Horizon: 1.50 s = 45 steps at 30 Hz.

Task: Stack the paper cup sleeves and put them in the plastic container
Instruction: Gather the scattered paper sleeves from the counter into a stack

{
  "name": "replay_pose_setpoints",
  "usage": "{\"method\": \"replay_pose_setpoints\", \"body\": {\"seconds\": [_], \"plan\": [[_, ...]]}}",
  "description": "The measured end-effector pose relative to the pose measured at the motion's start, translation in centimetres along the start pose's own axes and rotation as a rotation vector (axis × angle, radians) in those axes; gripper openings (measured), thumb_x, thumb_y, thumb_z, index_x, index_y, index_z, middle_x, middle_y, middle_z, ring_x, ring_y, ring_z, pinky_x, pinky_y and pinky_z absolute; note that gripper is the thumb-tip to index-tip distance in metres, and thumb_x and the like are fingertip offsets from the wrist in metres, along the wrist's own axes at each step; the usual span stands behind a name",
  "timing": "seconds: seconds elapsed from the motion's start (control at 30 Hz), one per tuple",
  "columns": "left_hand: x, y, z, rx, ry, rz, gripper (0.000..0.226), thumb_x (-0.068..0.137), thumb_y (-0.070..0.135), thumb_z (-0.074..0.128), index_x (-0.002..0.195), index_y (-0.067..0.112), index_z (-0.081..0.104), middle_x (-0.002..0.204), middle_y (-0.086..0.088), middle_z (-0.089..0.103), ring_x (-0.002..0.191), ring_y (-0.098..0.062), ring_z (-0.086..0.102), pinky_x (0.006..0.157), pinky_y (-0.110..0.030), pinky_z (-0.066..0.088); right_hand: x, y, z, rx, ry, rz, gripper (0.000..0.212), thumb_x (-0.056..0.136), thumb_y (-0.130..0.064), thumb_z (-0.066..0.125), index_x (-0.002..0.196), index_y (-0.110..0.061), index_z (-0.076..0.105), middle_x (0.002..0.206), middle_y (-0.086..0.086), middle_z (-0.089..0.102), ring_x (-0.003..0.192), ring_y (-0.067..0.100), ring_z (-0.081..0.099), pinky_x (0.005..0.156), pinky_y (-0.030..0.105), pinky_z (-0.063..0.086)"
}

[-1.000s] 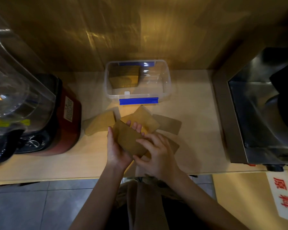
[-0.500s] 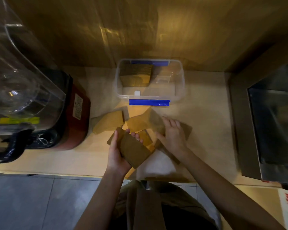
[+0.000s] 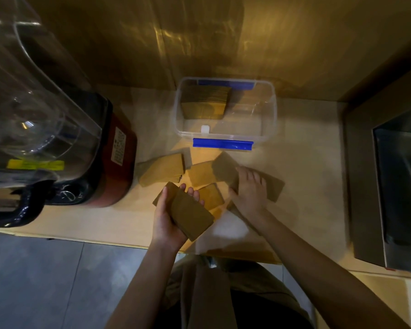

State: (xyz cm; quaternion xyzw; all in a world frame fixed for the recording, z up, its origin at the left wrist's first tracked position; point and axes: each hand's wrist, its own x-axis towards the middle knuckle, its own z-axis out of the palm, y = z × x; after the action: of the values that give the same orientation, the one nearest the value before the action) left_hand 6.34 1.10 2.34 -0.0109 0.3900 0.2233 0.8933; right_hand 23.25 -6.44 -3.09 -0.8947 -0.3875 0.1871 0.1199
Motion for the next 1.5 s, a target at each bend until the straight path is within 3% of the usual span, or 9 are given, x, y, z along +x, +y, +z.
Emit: {"method": "replay_pose_setpoints", "body": {"seconds": [0.13,0.53,1.03,1.23,1.33,1.43,1.5], "plan": [[0.3,-0.1,0.1,0.013,-0.005,-0.029,0.066,0.039,0.04,0.087,0.097,0.018,0.067,0.086,-0.002,0.071,0.082,-0.017,0.069,0.084,-0.037,0.054,0.0,2.3,-1.8,0.171,0.035,0.022,0.058,0.076,-0.029,0.068,0.127,-0.014,0.044,0.129,0.011,0.054,0.122,0.029,0.044,0.104,0.042,0.034],[1.0,-1.4,1.4,0.096,-0.013,-0.077,0.059,0.044,0.043,0.083,0.095,0.017,0.068,0.086,-0.002,0.071,0.082,-0.017,0.068,0.086,-0.037,0.052,-2.1,8.6,-3.3,0.163,-0.019,0.052,0.066,0.069,-0.017,0.071,0.128,-0.011,0.044,0.128,0.013,0.054,0.12,0.03,0.044,0.099,0.036,0.035],[0.7,-2.1,1.4,0.142,-0.04,-0.067,0.076,0.037,0.048,0.085,0.104,0.018,0.066,0.095,-0.005,0.073,0.087,-0.018,0.07,0.08,-0.037,0.057,-1.2,9.0,-3.0,-0.018,-0.07,0.017,0.069,0.068,-0.035,0.07,0.127,-0.012,0.043,0.127,0.015,0.052,0.12,0.033,0.043,0.102,0.038,0.034],[0.5,-2.2,1.6,0.127,-0.055,-0.069,0.081,0.032,0.051,0.085,0.104,0.017,0.068,0.099,-0.006,0.074,0.089,-0.018,0.07,0.084,-0.037,0.055,-2.2,6.7,-4.5,0.174,0.033,0.121,0.069,0.061,-0.037,0.077,0.119,-0.01,0.051,0.12,0.014,0.059,0.113,0.032,0.049,0.1,0.038,0.034],[0.2,-2.5,1.9,0.117,-0.062,-0.06,0.079,0.036,0.055,0.082,0.104,0.017,0.068,0.1,-0.006,0.074,0.09,-0.018,0.07,0.083,-0.038,0.056,-4.0,3.9,-6.2,0.42,0.095,0.174,0.063,0.059,-0.036,0.079,0.114,-0.015,0.054,0.11,0.006,0.063,0.105,0.025,0.055,0.093,0.042,0.045],[0.0,-2.7,2.2,0.14,-0.055,-0.045,0.068,0.058,0.062,0.06,0.109,0.019,0.063,0.098,-0.005,0.074,0.09,-0.017,0.07,0.084,-0.038,0.054,-6.3,0.4,-7.5,0.596,0.105,0.164,0.056,0.061,-0.033,0.078,0.11,-0.026,0.052,0.093,-0.017,0.057,0.087,-0.001,0.054,0.074,0.023,0.045],[-0.2,-2.7,2.3,0.189,-0.062,-0.036,0.069,0.061,0.066,0.05,0.109,0.019,0.063,0.098,-0.006,0.074,0.093,-0.019,0.069,0.088,-0.04,0.052,-7.7,-1.6,-7.7,0.694,0.109,0.115,0.052,0.061,-0.033,0.077,0.107,-0.029,0.052,0.088,-0.026,0.053,0.082,-0.011,0.052,0.068,0.016,0.042]]}}
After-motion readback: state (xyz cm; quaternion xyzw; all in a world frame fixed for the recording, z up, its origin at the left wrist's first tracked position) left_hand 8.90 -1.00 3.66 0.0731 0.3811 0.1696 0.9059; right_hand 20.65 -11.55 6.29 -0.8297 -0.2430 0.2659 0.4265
